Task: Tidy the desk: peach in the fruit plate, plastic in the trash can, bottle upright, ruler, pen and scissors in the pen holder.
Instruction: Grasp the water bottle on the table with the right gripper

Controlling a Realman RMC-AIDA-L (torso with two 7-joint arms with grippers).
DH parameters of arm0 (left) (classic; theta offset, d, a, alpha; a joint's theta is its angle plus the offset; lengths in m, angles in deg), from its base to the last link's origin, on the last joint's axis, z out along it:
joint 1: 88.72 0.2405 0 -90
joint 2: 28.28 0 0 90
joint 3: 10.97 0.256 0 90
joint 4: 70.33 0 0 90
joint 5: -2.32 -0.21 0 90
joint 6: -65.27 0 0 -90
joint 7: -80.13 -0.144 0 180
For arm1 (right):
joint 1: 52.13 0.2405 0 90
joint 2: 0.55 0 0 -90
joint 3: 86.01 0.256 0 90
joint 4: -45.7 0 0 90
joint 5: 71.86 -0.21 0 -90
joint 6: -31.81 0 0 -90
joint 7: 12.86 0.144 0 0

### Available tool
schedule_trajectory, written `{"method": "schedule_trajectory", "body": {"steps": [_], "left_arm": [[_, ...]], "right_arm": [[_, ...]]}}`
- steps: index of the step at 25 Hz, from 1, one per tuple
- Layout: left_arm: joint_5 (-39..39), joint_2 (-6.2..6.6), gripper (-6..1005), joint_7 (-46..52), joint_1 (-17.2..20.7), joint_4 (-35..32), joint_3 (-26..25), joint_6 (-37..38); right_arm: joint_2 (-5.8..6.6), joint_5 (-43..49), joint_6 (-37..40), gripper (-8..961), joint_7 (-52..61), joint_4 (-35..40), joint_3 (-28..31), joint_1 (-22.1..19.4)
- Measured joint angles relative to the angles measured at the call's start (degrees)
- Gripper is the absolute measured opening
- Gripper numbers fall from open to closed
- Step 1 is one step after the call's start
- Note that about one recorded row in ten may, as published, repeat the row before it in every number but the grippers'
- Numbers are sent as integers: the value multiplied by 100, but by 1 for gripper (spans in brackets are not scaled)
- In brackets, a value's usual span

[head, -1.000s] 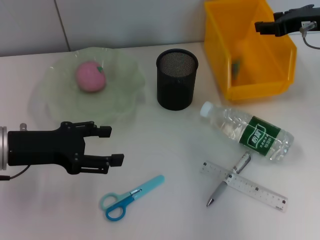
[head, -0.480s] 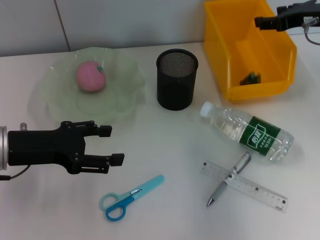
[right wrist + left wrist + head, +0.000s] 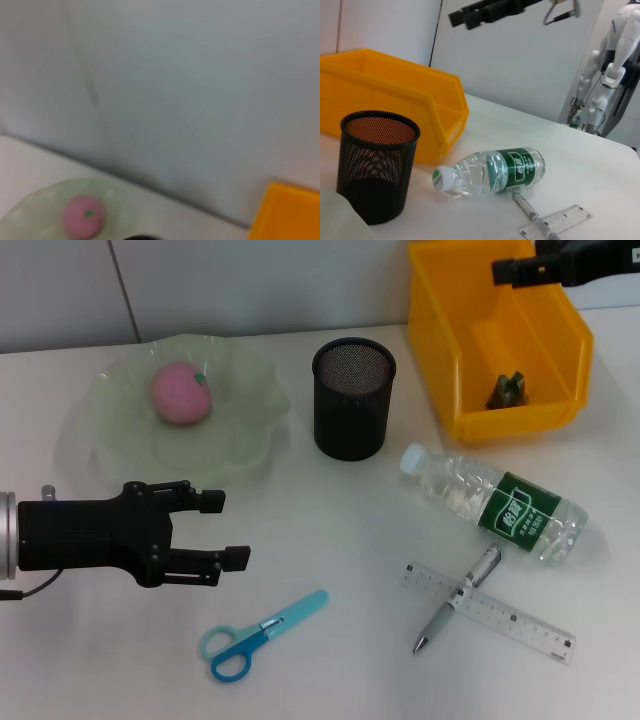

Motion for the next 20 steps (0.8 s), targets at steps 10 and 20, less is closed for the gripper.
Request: {"method": "schedule_trajectory", "body": {"steps": [10,20], "left_arm": [[-1,-8,855,7,-51,-4,-2,-18],[5,-44,855,-21,-73,-4,-88,-18]], "right_arm": [[374,727,2257,769,733,278,-2,597],[370,2012,2719,767,790,-197,-682,1152]]}}
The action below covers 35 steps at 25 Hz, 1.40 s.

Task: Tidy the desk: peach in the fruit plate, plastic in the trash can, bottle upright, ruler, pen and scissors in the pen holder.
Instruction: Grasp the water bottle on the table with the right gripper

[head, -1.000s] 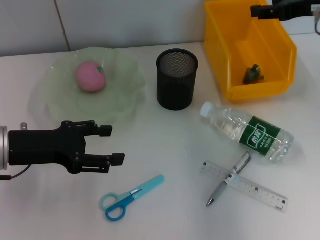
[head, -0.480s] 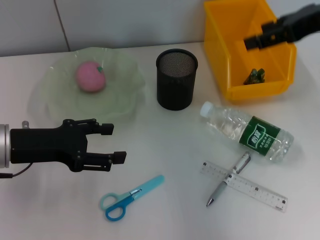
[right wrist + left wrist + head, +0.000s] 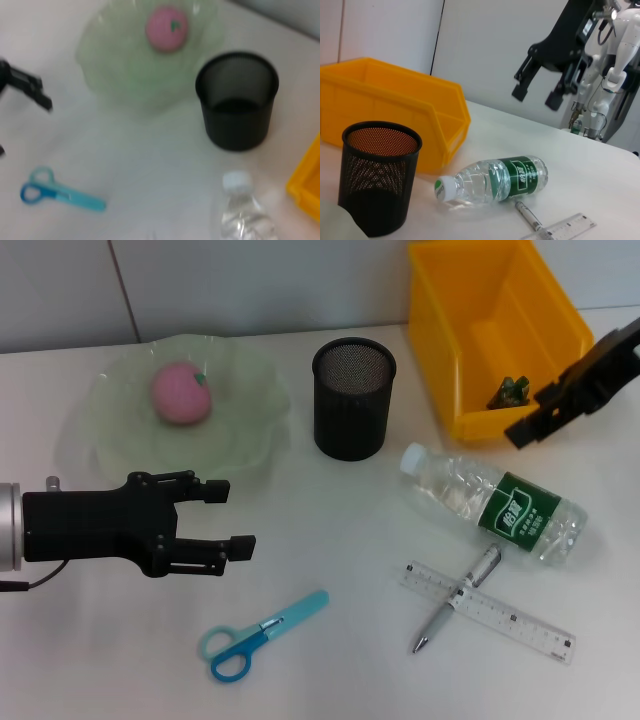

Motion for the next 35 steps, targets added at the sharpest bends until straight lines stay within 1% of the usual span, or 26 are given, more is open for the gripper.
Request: {"method": "schedule_trajectory", "body": {"steps": [3,5,6,9,10,11,14,15,16,17,20,22,24,25,35], "left_arm": [[2,-7,855,-1,-4,0,0,0],[3,-16,855,2,-11,-7,-1,0],[3,-16,855,2,-11,-7,-1,0],[3,-23,855,13,-14,-20,-1,0],[3,-26,855,16,-15,-24,-4,0],[3,-26,855,16,-15,-24,-4,0],[3,-30,855,12,-16,-25,-35,0],[3,-33,855,5,-14,-26,-49,0],[3,-33,855,5,-14,-26,-49,0],[3,-36,855,1,-12,-27,-53,0],[3,-36,855,-1,-6,-26,-53,5],[3,-36,855,-1,-6,-26,-53,5],[2,-35,855,-1,14,-32,-53,21],[2,-35,855,-1,26,-35,-53,27],[2,-34,854,-2,55,-35,-53,45]], "right_arm": [[-26,190,-70,767,-1,-96,-171,65],[-68,456,-319,767,-21,-345,-499,134],[-68,456,-319,766,-21,-345,-499,134],[-74,619,-625,766,-28,-663,-827,182],[-94,717,-800,766,-27,-808,-988,205],[-94,717,-800,766,-27,-808,-988,205],[-180,875,-1007,767,-27,-914,-1166,229],[-241,1006,-1134,767,-28,-992,-1261,253],[-272,1067,-1190,767,-33,-1051,-1305,268],[-272,1067,-1190,767,-33,-1051,-1305,268],[-343,1150,-1411,767,-34,-1303,-1526,323],[-362,1175,-1464,767,-34,-1356,-1567,336],[-421,1280,-1583,767,-34,-1411,-1614,346],[-494,1421,-1704,767,-35,-1440,-1645,342],[-603,1549,-2031,768,-96,-1760,-1665,358]]}}
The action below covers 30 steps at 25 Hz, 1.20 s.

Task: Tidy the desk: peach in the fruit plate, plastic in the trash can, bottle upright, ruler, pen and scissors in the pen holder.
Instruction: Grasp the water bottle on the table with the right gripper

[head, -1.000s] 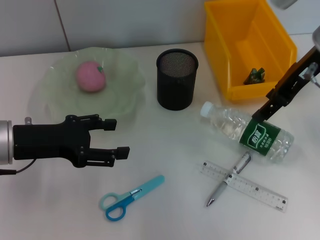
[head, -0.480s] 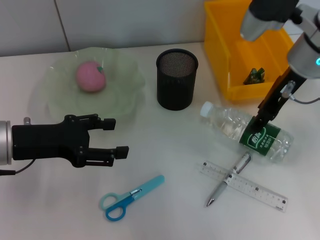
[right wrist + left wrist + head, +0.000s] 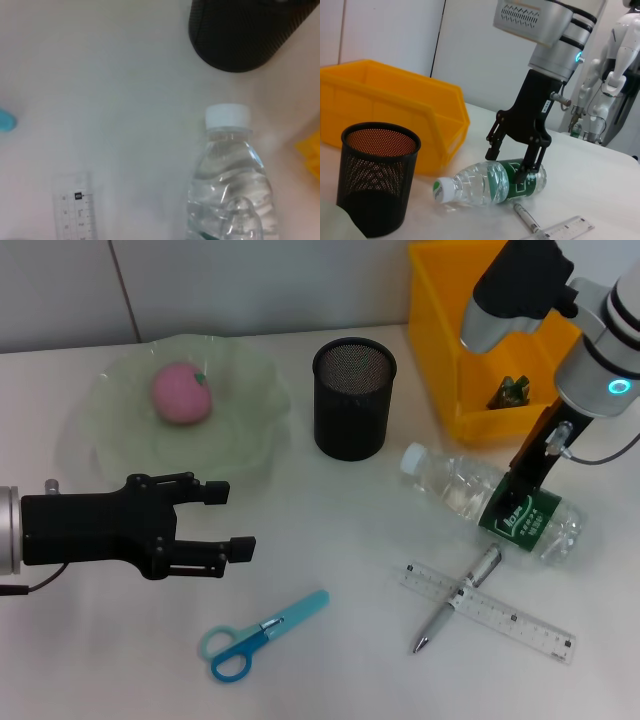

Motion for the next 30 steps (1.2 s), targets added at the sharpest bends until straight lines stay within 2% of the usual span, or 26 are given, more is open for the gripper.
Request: {"method": "schedule_trajectory", "body": {"steps": [30], "left_arm": [[0,42,854,0,7,0,0,51]], "right_arm": [[-65,-21,-745,770,-51,-790,-9,96]]}}
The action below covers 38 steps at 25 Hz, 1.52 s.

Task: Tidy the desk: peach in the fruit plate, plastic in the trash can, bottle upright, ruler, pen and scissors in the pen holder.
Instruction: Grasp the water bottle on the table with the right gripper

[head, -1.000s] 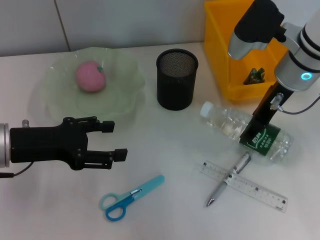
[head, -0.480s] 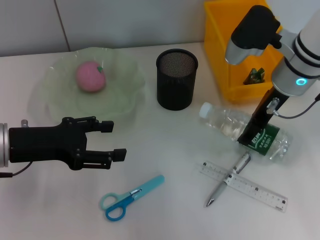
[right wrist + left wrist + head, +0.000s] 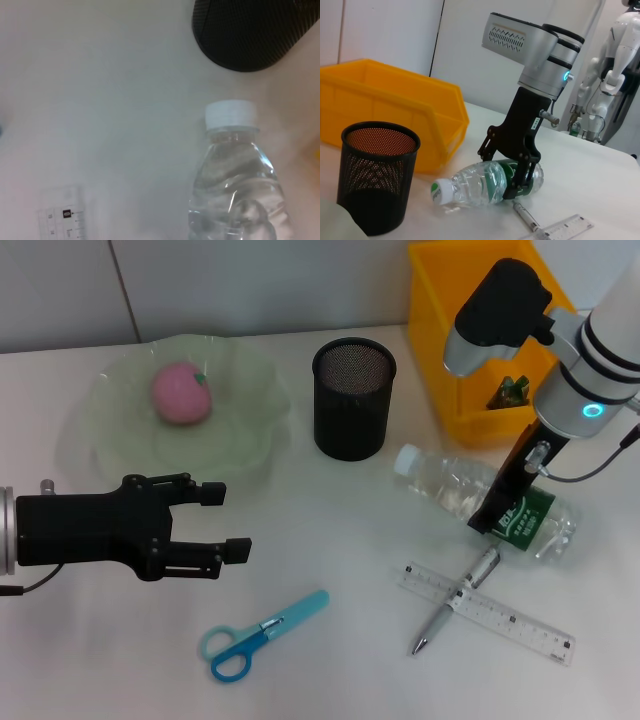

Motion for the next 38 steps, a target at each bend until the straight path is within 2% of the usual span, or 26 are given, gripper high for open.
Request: {"method": "schedule_trajectory", "body": {"steps": [38], "left_arm": [[0,-8,853,0,18,-9,0,10]], "right_arm": [[-50,-13,-252,769,-104,-185,0,-45]]}}
